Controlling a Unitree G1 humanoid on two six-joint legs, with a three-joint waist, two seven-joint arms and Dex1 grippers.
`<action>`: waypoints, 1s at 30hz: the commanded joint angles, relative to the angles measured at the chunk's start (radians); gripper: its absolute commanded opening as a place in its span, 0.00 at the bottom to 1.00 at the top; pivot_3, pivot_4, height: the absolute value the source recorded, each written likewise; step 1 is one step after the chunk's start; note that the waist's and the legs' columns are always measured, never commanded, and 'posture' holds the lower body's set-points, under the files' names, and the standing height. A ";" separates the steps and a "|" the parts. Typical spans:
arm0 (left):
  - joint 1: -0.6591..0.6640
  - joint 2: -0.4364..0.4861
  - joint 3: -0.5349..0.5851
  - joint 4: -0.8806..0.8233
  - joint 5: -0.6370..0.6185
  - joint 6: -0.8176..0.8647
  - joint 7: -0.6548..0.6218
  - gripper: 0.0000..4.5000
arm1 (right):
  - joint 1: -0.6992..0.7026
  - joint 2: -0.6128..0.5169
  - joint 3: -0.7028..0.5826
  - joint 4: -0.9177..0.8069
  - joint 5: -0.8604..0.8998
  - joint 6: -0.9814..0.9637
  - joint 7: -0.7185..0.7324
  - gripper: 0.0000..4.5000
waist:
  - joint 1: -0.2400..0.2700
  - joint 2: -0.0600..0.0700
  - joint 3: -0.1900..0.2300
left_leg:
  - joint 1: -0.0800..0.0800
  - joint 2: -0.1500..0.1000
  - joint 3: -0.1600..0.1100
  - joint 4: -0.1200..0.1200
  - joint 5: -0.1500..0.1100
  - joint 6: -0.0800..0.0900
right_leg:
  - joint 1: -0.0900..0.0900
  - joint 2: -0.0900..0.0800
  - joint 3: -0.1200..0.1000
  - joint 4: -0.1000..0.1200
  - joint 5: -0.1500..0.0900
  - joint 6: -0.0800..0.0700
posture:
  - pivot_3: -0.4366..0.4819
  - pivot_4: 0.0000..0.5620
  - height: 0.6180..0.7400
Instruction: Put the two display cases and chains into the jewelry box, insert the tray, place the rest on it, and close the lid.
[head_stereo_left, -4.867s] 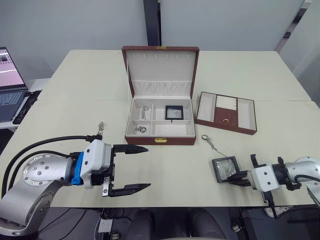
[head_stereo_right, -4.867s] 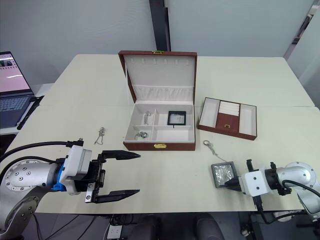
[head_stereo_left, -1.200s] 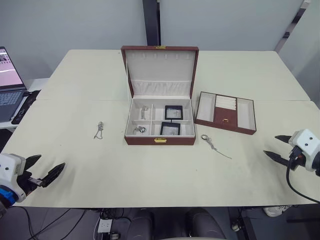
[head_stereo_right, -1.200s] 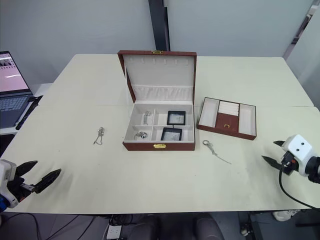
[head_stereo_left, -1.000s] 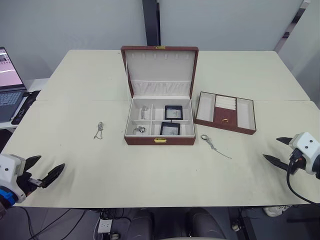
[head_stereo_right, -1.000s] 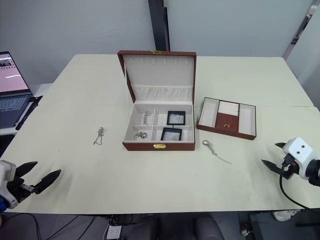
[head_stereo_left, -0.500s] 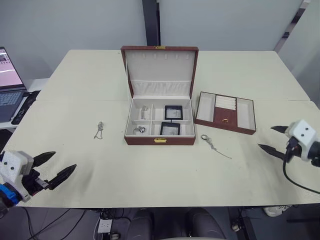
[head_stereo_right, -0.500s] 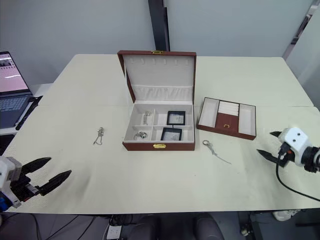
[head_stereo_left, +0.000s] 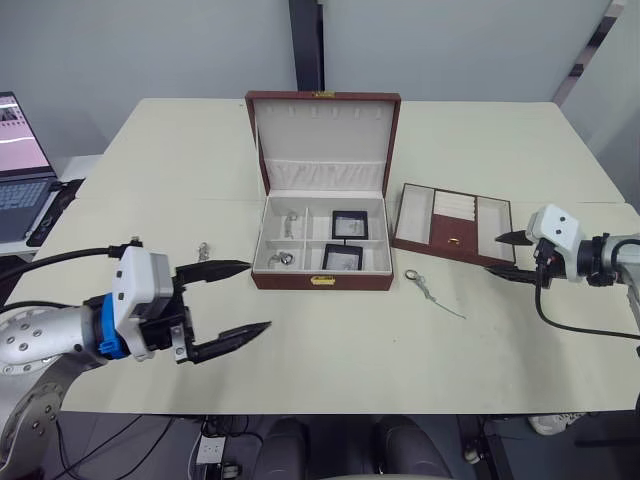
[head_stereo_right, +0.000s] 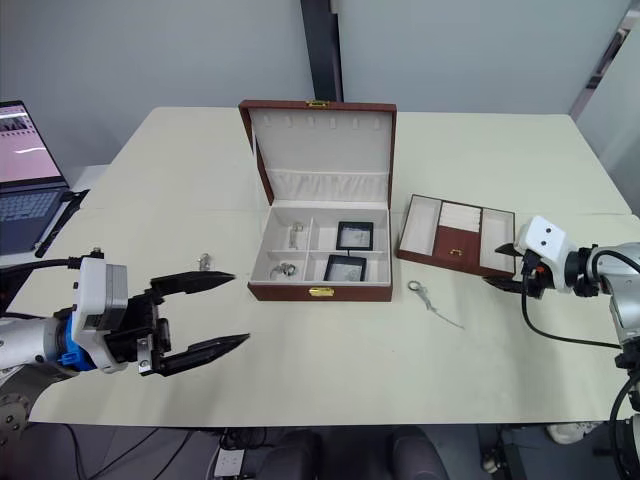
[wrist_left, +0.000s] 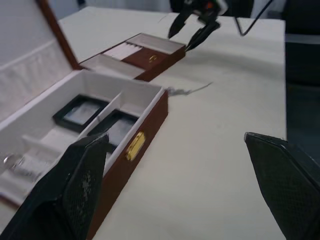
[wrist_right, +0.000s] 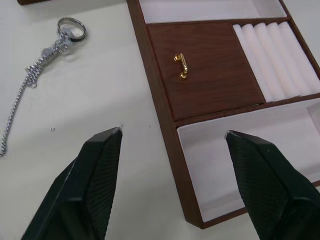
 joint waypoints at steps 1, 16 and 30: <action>-0.074 0.013 -0.036 -0.042 -0.054 0.031 0.029 1.00 | -0.058 0.020 0.036 0.090 -0.045 -0.066 0.007 0.79 | 0.000 0.000 0.000 | 0.000 0.000 0.000 0.000 0.000 0.000 | 0.000 0.000 0.000 0.000 0.000 0.000 | 0.48 0.27 1.00; -0.136 0.008 -0.079 -0.024 -0.058 0.056 0.039 1.00 | -0.205 0.101 0.091 0.345 -0.110 -0.170 0.042 0.35 | -0.001 0.000 0.000 | 0.000 0.000 0.001 0.000 0.000 0.000 | 0.000 0.001 0.000 0.000 0.000 0.000 | 0.48 0.27 1.00; -0.150 0.037 -0.051 0.061 -0.029 0.063 0.011 1.00 | -0.186 -0.009 0.066 0.223 -0.080 -0.047 0.201 0.00 | 0.000 0.002 0.001 | 0.000 0.000 0.001 0.000 0.000 0.000 | -0.001 0.001 0.000 0.000 0.000 0.000 | 0.48 0.27 1.00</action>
